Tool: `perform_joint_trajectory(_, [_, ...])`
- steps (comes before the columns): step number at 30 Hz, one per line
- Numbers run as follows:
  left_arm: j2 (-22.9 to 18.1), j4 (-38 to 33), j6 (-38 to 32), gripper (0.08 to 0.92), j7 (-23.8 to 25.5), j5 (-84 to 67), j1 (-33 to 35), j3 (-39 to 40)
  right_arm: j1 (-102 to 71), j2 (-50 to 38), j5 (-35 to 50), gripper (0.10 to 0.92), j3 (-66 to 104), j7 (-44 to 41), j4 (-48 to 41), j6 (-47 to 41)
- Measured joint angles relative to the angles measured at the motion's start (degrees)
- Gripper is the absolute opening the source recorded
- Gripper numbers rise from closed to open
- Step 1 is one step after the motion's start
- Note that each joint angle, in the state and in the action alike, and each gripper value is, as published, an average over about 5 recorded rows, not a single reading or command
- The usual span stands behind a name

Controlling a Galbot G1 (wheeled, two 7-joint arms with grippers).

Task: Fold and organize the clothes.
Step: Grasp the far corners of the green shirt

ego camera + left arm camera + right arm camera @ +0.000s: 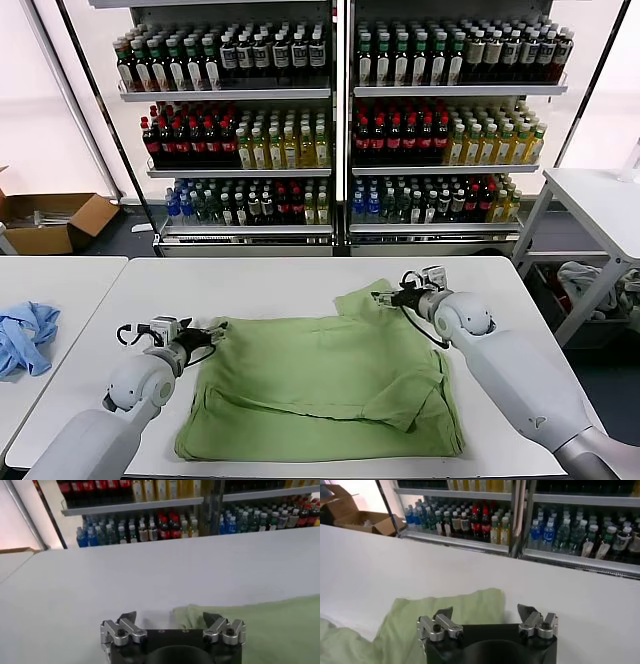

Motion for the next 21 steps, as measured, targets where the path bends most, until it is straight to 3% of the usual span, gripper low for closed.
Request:
perform_joint_trajectory(4, [-0.1, 0.4, -0.1, 0.719, 1.4, 0.0, 0.2, 0.0, -0.5, 0.4, -0.8, 0.78, 0.2, -0.4, -0.5, 0.1])
perform_joint_trajectory(21, [0.2, 0.4, -0.2, 0.225, 6.2, 1.3, 1.3, -0.1, -1.8, 0.8, -2.5, 0.296, 0.6, -1.4, -0.2, 0.2])
